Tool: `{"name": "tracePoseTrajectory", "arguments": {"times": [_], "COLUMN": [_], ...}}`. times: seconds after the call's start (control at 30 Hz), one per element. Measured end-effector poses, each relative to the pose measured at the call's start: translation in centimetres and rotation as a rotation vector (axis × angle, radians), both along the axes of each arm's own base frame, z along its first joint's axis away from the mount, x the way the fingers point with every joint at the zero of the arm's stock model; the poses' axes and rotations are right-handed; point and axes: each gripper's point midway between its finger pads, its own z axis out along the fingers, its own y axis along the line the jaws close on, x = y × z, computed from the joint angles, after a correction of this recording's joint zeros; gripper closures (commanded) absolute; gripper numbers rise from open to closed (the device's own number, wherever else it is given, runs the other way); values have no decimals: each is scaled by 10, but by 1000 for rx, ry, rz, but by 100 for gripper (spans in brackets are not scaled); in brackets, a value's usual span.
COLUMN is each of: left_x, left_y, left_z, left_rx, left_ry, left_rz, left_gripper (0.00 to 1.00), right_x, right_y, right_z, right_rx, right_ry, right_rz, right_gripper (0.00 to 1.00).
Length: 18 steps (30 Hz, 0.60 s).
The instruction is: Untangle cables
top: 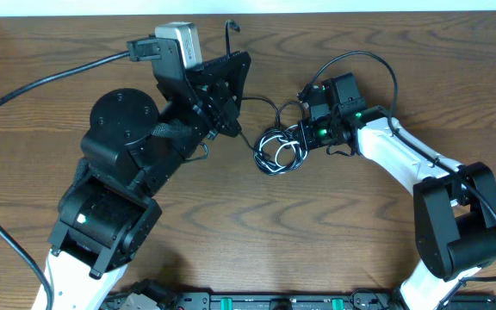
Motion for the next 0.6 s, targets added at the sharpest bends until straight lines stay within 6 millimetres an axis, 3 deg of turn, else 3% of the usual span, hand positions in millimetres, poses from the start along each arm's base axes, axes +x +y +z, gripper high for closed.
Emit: {"name": "tracePoseTrajectory", "arguments": {"times": [0.2, 0.47, 0.6], "left_x": [4, 12, 13], "left_y": [0, 13, 29], "left_z": [-13, -47, -68], "left_rx": [43, 131, 191], "left_ry": [28, 131, 201], "left_rz": [6, 94, 174], "left_gripper": [92, 92, 92], "right_x": [-1, 4, 2], "right_y": [-2, -2, 9], "right_z": [14, 89, 81], "right_rx": [30, 99, 65], "right_ry": [-8, -181, -190], "right_rz": [-1, 8, 37], "right_gripper": [99, 91, 88]}}
